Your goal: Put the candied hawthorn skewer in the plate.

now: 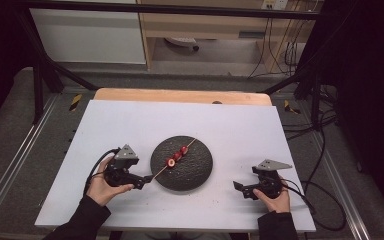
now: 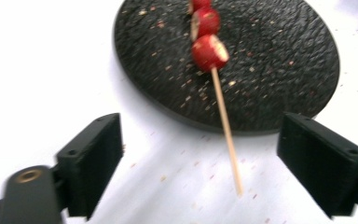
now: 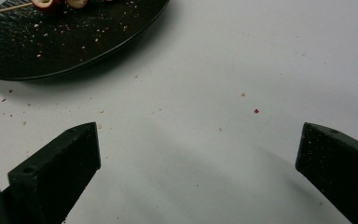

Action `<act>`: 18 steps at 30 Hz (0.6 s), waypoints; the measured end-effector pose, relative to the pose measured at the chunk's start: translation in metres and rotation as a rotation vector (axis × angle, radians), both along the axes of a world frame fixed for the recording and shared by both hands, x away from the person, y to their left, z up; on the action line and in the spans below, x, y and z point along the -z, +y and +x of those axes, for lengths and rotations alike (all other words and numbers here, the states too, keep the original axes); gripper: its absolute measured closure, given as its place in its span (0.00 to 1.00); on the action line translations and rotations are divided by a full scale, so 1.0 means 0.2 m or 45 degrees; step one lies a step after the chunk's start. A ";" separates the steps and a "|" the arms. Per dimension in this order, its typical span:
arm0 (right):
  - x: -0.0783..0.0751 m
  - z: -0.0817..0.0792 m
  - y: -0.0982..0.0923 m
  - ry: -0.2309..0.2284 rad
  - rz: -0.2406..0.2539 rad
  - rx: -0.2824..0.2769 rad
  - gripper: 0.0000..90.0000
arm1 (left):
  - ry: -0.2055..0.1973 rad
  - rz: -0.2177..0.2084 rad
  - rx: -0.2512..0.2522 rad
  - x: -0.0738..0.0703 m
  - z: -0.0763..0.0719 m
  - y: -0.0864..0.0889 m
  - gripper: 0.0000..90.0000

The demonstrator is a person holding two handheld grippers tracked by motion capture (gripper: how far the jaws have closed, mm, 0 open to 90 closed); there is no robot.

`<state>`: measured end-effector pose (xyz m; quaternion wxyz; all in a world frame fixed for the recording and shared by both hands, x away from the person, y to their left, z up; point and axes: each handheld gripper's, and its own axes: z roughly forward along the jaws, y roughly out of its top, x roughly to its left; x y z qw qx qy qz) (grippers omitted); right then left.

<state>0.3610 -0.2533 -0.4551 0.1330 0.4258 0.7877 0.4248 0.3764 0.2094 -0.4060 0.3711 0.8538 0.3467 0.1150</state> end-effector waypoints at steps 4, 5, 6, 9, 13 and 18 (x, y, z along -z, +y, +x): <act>0.00 0.00 0.00 0.006 -0.002 0.003 0.01 | -0.029 0.001 -0.037 0.03 -0.02 0.08 0.11; 0.00 0.00 0.00 0.007 -0.001 0.003 0.01 | -0.026 -0.009 -0.045 0.05 -0.03 0.10 0.11; 0.00 0.00 0.00 0.005 -0.001 0.001 0.01 | -0.026 -0.021 -0.056 0.06 -0.04 0.12 0.11; 0.00 0.00 0.00 0.007 0.000 0.005 0.01 | -0.045 -0.031 -0.089 0.10 -0.06 0.17 0.11; 0.01 0.00 0.01 0.013 0.002 0.004 0.01 | -0.045 -0.054 -0.132 0.15 -0.08 0.24 0.11; 0.01 0.00 0.01 0.016 -0.003 0.003 0.01 | -0.057 -0.080 -0.164 0.20 -0.10 0.30 0.11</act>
